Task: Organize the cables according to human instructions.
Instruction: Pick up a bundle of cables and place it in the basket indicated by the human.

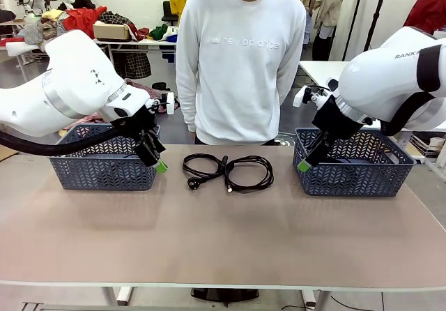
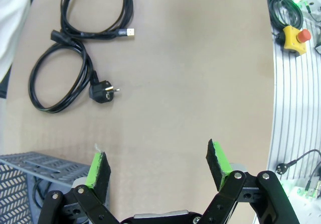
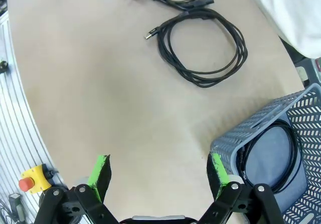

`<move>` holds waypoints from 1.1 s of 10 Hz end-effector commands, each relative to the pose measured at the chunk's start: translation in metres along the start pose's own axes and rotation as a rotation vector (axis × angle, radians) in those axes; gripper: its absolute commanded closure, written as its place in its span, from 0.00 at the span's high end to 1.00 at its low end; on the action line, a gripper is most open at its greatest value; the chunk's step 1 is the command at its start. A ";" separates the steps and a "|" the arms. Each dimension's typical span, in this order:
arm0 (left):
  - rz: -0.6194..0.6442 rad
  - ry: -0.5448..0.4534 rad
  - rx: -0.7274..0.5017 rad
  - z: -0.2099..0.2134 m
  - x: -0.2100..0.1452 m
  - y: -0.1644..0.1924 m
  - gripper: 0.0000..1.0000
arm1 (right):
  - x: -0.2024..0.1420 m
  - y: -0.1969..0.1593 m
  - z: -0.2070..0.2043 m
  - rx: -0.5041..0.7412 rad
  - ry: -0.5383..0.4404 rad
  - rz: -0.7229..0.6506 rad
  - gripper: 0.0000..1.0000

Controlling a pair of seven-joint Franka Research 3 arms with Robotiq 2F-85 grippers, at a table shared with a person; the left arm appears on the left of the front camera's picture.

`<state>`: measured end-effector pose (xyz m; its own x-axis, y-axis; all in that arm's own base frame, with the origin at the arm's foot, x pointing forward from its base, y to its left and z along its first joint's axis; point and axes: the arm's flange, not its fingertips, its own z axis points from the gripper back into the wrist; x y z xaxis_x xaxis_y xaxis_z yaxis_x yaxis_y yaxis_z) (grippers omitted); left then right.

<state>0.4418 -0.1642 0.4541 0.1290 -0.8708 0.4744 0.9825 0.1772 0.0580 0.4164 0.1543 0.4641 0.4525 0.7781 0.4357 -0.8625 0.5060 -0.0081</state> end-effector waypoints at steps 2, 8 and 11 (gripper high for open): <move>0.002 -0.001 -0.002 0.002 -0.001 -0.001 1.00 | 0.001 0.000 0.001 -0.005 -0.003 -0.002 1.00; 0.002 -0.001 -0.002 0.002 -0.001 -0.001 1.00 | 0.001 0.000 0.001 -0.005 -0.003 -0.002 1.00; 0.002 -0.001 -0.002 0.002 -0.001 -0.001 1.00 | 0.001 0.000 0.001 -0.005 -0.003 -0.002 1.00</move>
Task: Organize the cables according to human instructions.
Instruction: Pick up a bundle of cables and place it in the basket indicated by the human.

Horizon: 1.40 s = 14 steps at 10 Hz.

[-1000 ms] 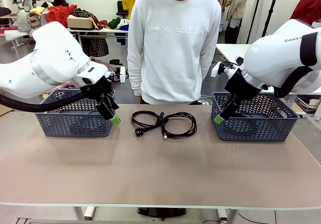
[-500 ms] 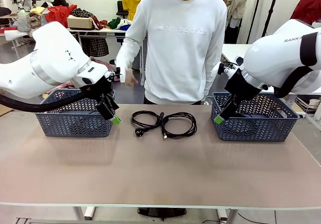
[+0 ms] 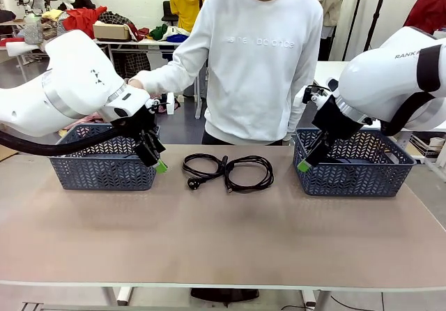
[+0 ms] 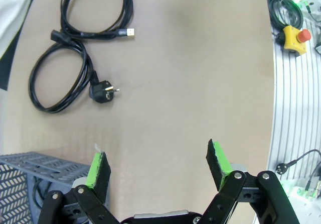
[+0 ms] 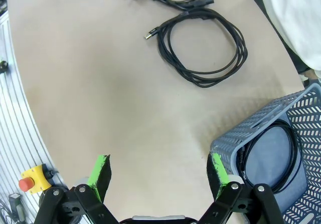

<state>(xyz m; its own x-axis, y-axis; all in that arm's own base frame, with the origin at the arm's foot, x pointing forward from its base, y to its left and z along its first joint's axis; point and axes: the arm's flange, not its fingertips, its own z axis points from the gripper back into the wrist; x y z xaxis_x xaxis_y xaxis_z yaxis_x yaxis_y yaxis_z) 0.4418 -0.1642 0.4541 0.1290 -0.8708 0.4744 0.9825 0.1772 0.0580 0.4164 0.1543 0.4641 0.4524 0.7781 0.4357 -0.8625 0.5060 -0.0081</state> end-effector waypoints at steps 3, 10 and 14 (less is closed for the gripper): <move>0.002 -0.001 -0.002 0.002 -0.001 -0.001 1.00 | 0.001 0.000 0.001 -0.005 -0.003 -0.002 1.00; -0.005 0.078 0.023 -0.006 0.020 0.007 1.00 | 0.001 0.000 0.001 -0.005 -0.003 -0.002 1.00; 0.047 0.224 0.091 -0.042 0.072 0.039 1.00 | 0.001 0.000 0.001 -0.005 -0.003 -0.002 1.00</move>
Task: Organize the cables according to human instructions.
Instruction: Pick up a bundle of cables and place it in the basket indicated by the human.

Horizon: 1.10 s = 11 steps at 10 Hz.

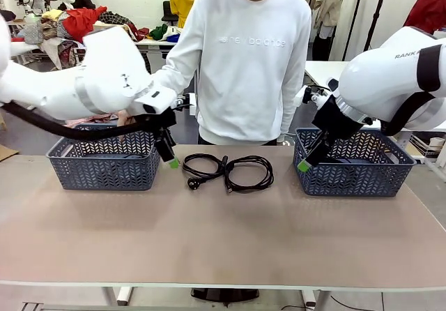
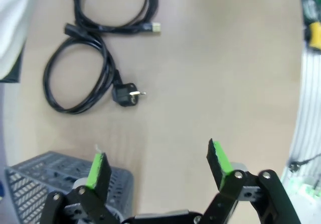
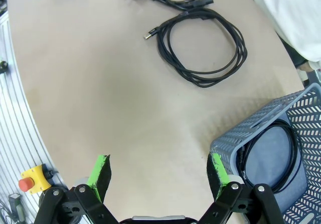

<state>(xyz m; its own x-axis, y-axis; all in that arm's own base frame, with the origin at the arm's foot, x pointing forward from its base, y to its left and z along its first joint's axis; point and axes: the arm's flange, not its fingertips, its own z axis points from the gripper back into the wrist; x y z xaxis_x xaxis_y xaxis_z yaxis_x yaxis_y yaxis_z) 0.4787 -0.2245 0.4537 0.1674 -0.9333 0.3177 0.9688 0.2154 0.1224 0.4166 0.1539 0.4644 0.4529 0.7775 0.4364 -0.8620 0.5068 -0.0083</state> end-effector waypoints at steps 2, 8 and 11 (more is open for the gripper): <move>0.058 0.115 0.012 -0.031 0.044 0.026 1.00 | 0.001 0.001 0.001 -0.004 -0.003 -0.001 1.00; 0.150 0.155 0.042 -0.084 0.076 0.064 1.00 | 0.001 0.001 0.001 -0.004 -0.003 -0.001 1.00; 0.137 0.141 0.044 -0.087 0.073 0.061 1.00 | 0.001 0.001 0.001 -0.004 -0.003 -0.001 1.00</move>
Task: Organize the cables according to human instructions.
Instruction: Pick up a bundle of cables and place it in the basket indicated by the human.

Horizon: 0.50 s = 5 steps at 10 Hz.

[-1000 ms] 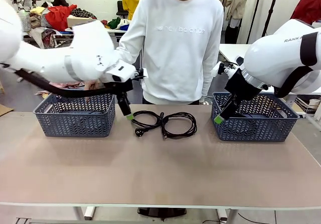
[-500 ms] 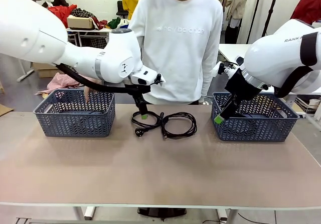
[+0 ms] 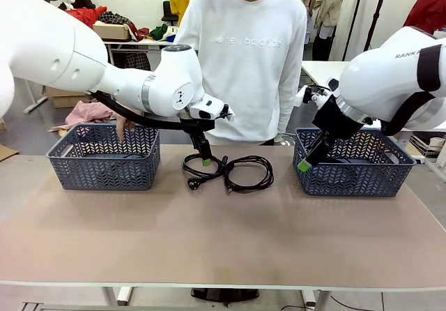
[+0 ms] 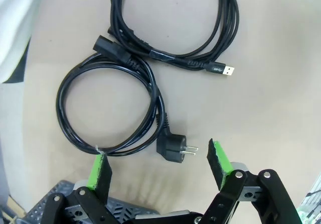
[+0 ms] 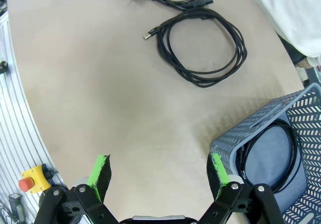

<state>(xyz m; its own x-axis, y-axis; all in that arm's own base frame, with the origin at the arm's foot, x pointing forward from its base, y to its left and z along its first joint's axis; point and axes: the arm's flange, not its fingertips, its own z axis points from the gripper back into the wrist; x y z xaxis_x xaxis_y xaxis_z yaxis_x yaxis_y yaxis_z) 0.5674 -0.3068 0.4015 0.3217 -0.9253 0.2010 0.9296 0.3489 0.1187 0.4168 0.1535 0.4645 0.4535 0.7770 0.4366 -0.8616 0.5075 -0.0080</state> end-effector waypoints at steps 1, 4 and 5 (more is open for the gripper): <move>0.002 0.001 0.011 0.002 -0.002 0.000 1.00 | 0.001 0.001 0.001 -0.004 -0.002 0.000 1.00; 0.002 0.001 0.011 0.002 -0.002 0.000 1.00 | 0.001 0.001 0.001 -0.004 -0.002 0.000 1.00; 0.000 -0.001 -0.001 0.000 0.000 0.000 1.00 | 0.001 0.001 0.001 -0.004 -0.002 0.000 1.00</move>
<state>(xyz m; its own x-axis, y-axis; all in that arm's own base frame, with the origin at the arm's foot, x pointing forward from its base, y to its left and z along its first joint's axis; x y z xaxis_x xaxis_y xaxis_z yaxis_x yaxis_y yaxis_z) 0.5671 -0.3074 0.4015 0.3207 -0.9253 0.2026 0.9302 0.3480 0.1171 0.4168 0.1535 0.4645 0.4536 0.7770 0.4366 -0.8616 0.5075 -0.0080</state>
